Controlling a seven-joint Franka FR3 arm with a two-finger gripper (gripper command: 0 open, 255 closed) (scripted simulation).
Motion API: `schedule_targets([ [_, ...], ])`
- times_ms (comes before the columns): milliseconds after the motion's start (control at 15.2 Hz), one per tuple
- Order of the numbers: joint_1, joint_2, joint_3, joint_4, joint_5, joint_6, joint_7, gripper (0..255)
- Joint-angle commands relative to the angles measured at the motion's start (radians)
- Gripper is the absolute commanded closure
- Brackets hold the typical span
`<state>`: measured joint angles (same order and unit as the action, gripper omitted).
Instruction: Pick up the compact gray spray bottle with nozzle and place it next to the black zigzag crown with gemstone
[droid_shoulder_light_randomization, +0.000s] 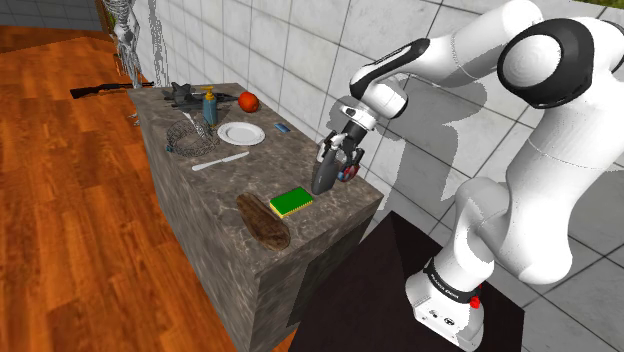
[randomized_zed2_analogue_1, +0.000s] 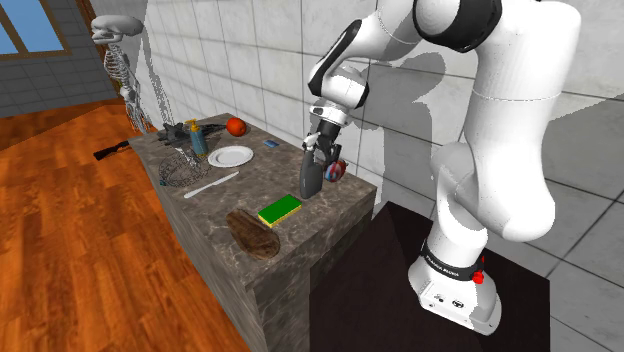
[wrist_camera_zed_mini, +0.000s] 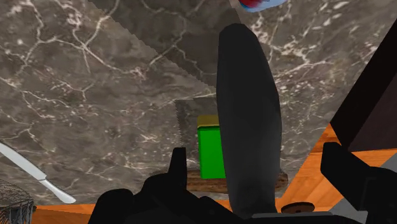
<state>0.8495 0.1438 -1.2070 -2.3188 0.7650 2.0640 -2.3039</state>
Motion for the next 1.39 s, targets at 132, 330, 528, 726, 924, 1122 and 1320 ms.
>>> schedule_targets([
  [132, -0.008, 0.023, 0.016, -0.007, 0.031, 0.006, -0.021, 0],
  [330, -0.008, 0.023, 0.016, -0.007, 0.031, 0.006, -0.021, 0],
  [528, -0.008, 0.023, 0.016, -0.007, 0.031, 0.006, -0.021, 255],
  [726, -0.008, 0.023, 0.016, -0.007, 0.031, 0.006, -0.021, 255],
  [924, -0.008, 0.022, 0.016, -0.008, 0.031, 0.006, -0.021, 255],
  [1122, -0.008, 0.023, 0.016, -0.007, 0.031, 0.006, -0.021, 255],
  [1320, 0.032, -0.050, -0.020, -0.007, -0.046, 0.017, 0.043, 255],
])
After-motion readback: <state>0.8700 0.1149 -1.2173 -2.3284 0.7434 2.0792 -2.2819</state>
